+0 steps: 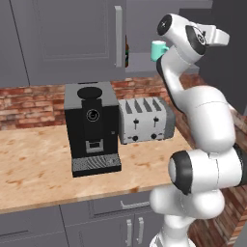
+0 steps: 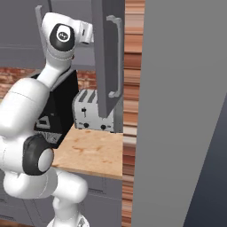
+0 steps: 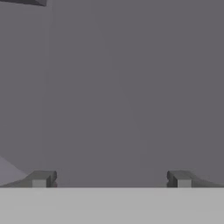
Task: Open the cabinet directly in front. Then move the beer and the mug to the dining counter with the candle on it.
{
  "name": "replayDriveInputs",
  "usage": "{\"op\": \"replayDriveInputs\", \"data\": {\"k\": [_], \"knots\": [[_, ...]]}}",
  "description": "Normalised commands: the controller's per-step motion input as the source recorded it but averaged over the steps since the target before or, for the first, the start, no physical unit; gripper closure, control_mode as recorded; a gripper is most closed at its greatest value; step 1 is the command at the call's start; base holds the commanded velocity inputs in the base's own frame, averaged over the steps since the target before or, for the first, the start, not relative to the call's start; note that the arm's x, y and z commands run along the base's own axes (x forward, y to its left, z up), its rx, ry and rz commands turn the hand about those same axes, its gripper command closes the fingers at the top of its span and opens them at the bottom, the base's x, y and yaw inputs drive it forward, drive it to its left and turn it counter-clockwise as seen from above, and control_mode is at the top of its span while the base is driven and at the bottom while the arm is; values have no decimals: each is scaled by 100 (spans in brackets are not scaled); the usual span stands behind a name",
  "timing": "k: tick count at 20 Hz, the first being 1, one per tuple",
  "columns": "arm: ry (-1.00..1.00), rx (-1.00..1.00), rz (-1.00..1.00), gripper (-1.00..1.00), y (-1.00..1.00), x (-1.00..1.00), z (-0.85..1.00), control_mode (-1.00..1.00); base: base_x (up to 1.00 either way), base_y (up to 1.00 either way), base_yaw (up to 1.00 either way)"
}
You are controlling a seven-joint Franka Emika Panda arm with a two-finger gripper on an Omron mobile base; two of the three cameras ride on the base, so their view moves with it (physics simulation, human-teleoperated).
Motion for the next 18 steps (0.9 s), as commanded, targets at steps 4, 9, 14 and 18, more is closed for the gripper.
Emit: {"op": "replayDriveInputs", "data": {"k": [4,9,14,18], "knots": [[-1,0,0,-100,0,-11,0,-100,0,0,0],[-17,-10,21,-100,48,-84,-1,-100,0,0,0],[-28,-9,31,-100,93,-93,0,-100,0,0,0],[-26,-2,29,-100,98,-72,0,-100,0,0,0]]}}
